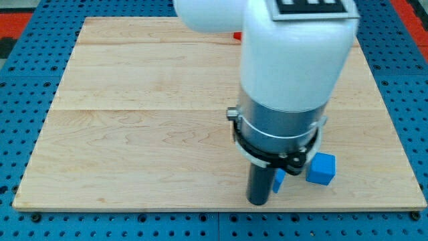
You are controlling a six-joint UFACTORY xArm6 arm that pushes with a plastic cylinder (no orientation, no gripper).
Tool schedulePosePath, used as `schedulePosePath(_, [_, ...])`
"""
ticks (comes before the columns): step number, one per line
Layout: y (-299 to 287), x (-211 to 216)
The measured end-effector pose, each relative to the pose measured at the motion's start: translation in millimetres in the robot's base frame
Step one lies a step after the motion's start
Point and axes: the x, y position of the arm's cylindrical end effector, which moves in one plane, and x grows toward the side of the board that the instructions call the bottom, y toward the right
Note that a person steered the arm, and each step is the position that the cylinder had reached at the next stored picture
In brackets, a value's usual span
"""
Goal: Push the yellwo blocks towards left side of green star
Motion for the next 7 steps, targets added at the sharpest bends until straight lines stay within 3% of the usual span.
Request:
schedulePosePath(1, [16.6,-17.2])
schedulePosePath(2, [-8.6,-26.3])
schedulePosePath(3, [-125.2,-52.1])
schedulePosePath(4, [-135.5,-163.4])
schedulePosePath(5, [-21.5,-191.5])
schedulePosePath(7, [140.7,-309.4])
